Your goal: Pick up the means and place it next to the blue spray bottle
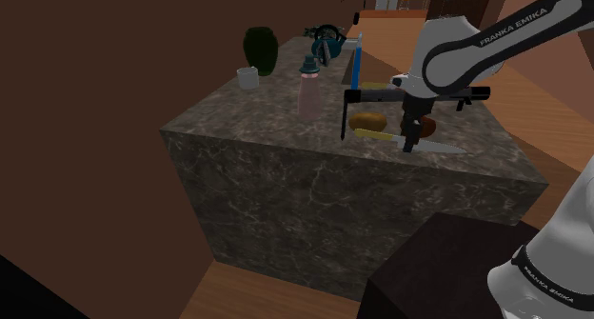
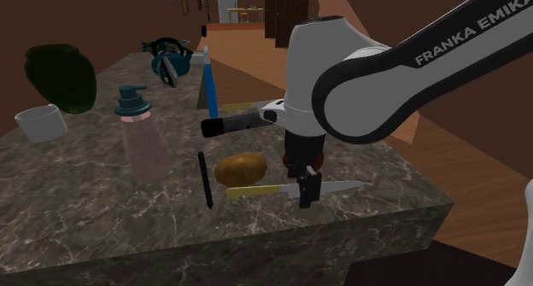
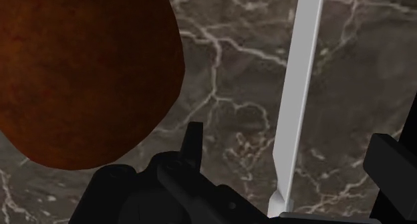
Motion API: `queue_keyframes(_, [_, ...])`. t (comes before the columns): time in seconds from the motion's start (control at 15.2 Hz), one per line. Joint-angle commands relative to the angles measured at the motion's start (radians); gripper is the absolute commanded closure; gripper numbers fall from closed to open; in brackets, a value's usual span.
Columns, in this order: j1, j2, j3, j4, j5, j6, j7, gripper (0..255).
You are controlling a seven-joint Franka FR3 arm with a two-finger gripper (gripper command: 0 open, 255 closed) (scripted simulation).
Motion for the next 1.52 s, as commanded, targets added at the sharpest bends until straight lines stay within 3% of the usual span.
queue_keyframes(0.0, [0.0,0.003,-0.001,-0.001,0.001,0.005,0.0,0])
queue_keyframes(0.26, [0.0,0.003,-0.001,-0.001,0.001,0.005,0.0,0])
queue_keyframes(0.33, [0.0,0.003,0.0,-0.001,0.001,0.005,0.0,255])
queue_keyframes(0.92, [0.0,0.003,-0.001,-0.001,0.001,0.005,0.0,255])
queue_keyframes(1.45, [-0.004,-0.069,0.018,0.057,-0.004,-0.125,0.009,255])
